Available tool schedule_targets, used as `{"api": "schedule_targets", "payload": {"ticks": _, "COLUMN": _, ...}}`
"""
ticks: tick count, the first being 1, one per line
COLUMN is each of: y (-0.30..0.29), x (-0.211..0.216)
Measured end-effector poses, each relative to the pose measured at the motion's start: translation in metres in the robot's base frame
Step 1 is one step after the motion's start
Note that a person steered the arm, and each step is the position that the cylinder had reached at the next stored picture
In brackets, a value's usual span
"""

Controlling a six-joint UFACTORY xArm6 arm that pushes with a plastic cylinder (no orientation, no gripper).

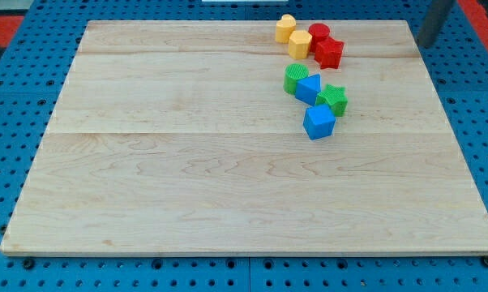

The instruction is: Slide yellow heart at the center of the board

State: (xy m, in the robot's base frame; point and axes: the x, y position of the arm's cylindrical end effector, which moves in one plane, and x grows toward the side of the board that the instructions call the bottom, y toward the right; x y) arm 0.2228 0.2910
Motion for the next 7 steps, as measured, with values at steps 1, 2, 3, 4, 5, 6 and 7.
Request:
{"api": "schedule_targets", "payload": {"ticks": 1, "y": -0.029, "x": -0.032}}
{"api": "schedule_targets", "payload": {"ticks": 2, "y": -0.035, "x": -0.032}}
{"api": "schedule_targets", "payload": {"ticks": 3, "y": -0.158, "x": -0.032}}
{"api": "schedule_targets", "payload": {"ticks": 4, "y": -0.257, "x": -0.031}}
{"api": "schedule_targets", "payload": {"ticks": 5, "y": -0.344, "x": -0.03}}
{"api": "schedule_targets", "payload": {"ticks": 6, "y": -0.361, "x": -0.014}}
{"api": "schedule_targets", "payload": {"ticks": 7, "y": -0.381, "x": 0.02}}
